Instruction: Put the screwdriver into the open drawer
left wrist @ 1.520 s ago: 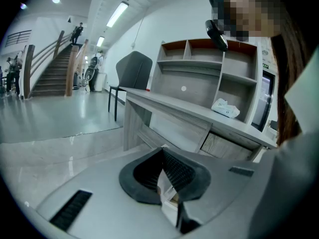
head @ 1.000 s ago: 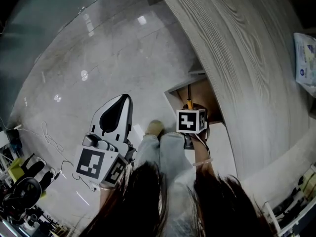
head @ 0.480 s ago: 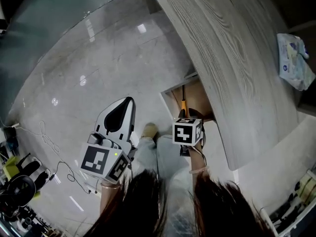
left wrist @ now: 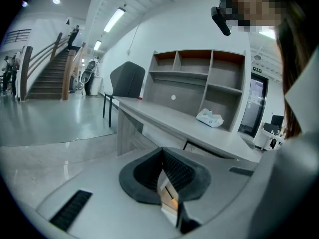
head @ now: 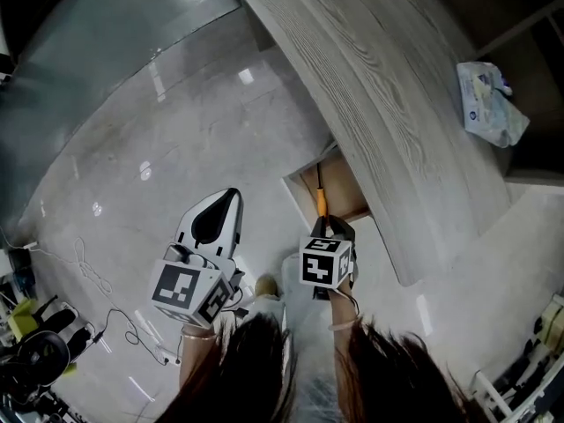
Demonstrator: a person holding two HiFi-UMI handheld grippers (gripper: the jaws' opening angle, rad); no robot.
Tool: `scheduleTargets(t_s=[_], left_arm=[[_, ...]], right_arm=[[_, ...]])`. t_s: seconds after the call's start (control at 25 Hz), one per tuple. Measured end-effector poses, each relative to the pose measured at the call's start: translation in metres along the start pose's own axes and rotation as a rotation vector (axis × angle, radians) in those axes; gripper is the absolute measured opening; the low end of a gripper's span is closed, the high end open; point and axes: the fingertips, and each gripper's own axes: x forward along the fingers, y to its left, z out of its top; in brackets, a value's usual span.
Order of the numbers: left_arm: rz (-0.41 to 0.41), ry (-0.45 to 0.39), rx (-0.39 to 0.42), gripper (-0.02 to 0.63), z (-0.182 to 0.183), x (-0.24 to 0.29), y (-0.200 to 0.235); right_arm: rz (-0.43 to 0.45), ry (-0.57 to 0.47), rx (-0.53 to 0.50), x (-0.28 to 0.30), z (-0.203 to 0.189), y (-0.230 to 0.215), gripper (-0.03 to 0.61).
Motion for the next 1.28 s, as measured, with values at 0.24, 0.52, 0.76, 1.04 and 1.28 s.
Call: scheduleTargets(t_s=[0.24, 0.52, 0.76, 1.04, 1.28], left_arm=[[-0.034, -0.013, 0.017, 0.015, 0.012, -0.022, -0.011], [-0.071, -0.025, 0.009, 0.015, 0.028, -0.057, -0.03], [-0.098, -0.04, -0.014, 0.015, 0.037, -0.078, -0.044], [-0.12, -0.059, 0.016, 0.015, 0.055, -0.103, -0.054], [-0.141, -0.081, 0.024, 0.015, 0.068, -0.129, -0.067]], right_arm=[[-0.048, -0.068, 0.026, -0.04, 0.003, 0.0, 0.048], [-0.08, -0.155, 0.017, -0.088, 0.01, 0.008, 0.034], [-0.097, -0.197, -0.003, -0.122, 0.014, 0.015, 0.031], [-0.134, -0.266, 0.004, -0.162, 0.026, 0.014, 0.029], [-0.162, -0.347, 0.028, -0.207, 0.035, 0.013, 0.029]])
